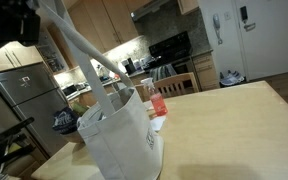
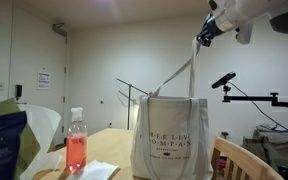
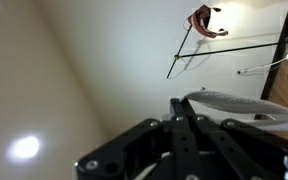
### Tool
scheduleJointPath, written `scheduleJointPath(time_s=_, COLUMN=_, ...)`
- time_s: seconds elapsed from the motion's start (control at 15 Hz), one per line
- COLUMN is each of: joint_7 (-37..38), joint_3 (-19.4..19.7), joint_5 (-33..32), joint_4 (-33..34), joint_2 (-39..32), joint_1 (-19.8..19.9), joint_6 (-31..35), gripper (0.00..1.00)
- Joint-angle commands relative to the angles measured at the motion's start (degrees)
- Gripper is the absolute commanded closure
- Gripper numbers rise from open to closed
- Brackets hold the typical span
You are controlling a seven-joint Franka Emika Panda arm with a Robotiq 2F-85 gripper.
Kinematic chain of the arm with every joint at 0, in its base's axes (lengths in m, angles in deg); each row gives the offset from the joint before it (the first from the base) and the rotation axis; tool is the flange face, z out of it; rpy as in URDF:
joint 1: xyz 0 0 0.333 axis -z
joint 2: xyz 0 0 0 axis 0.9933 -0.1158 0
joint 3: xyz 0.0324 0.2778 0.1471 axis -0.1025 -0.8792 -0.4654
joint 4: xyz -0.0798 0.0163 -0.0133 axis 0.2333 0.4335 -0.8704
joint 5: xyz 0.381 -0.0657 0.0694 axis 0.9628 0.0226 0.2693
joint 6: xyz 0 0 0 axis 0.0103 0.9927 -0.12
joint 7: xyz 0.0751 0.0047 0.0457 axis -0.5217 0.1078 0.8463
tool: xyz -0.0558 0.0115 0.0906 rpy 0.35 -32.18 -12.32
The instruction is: Move the bag backwards
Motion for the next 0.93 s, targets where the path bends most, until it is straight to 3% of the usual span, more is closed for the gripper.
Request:
scheduleJointPath(time_s=0.0, joint_7=-0.08, joint_3=0.00, joint_5=0.09, joint_4=0.05, joint_2=-0.06, joint_1=-0.12, joint_6=-0.07, gripper=0.98)
scheduleJointPath(time_s=0.4, joint_7=-0.21, joint_3=-0.51, joint_5=0.37, joint_4=0.40, joint_2=-0.83, joint_1=-0.78, joint_6=0.22, gripper=1.00)
scheduleJointPath(time_s=0.87, joint_7=0.20, joint_3=0.93, joint_5=0.48, joint_4=0.74, joint_2=-5.72, joint_1=-1.22, joint_6=5.10, gripper=1.00)
